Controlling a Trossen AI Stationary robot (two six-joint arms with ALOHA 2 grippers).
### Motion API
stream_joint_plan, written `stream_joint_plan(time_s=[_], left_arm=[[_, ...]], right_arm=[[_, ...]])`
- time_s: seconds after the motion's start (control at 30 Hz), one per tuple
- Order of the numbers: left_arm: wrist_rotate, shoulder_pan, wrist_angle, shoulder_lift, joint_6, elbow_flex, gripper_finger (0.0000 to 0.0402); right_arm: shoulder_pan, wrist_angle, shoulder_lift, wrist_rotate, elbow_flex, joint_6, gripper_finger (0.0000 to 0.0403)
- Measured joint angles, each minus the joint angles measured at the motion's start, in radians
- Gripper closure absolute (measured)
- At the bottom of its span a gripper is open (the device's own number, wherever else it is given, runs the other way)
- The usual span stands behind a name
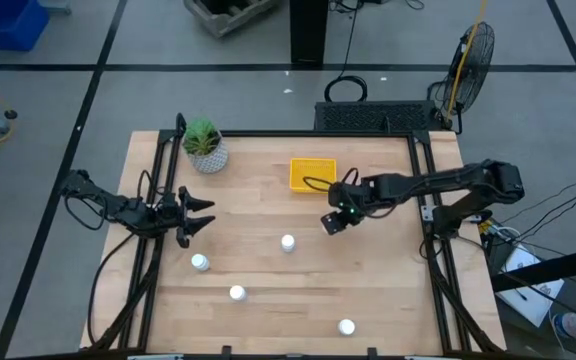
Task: Pick and place pill bottles into a basket
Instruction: Put the white pill bottle into the yellow bin
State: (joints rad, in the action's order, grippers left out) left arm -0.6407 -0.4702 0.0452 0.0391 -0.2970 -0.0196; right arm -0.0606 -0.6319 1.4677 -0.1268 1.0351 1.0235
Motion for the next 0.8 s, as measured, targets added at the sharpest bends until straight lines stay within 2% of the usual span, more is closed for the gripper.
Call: stream_joint_plan(time_s=[0.13,0.3,0.43,0.67,0.8], left_arm=[[-0.021,0.0,-0.001,0.0,-0.004,0.0,0.016],[-0.114,0.0,-0.006,0.0,-0.05,0.0,0.016],[-0.15,0.0,-0.007,0.0,-0.049,0.0,0.016],[-0.158,0.0,-0.007,0.0,-0.053,0.0,0.016],[-0.161,0.0,-0.008,0.013,-0.057,0.0,0.016]], right_arm=[[-0.044,0.039,0.0,-0.001,0.0,-0.021,0.0255],[-0.09,0.117,0.0,-0.003,0.0,-0.041,0.0255],[-0.127,0.121,0.0,0.018,0.028,-0.079,0.0255],[-0.21,0.107,0.0,0.101,0.122,-0.186,0.0255],[-0.279,0.101,0.0,0.103,0.136,-0.228,0.0255]])
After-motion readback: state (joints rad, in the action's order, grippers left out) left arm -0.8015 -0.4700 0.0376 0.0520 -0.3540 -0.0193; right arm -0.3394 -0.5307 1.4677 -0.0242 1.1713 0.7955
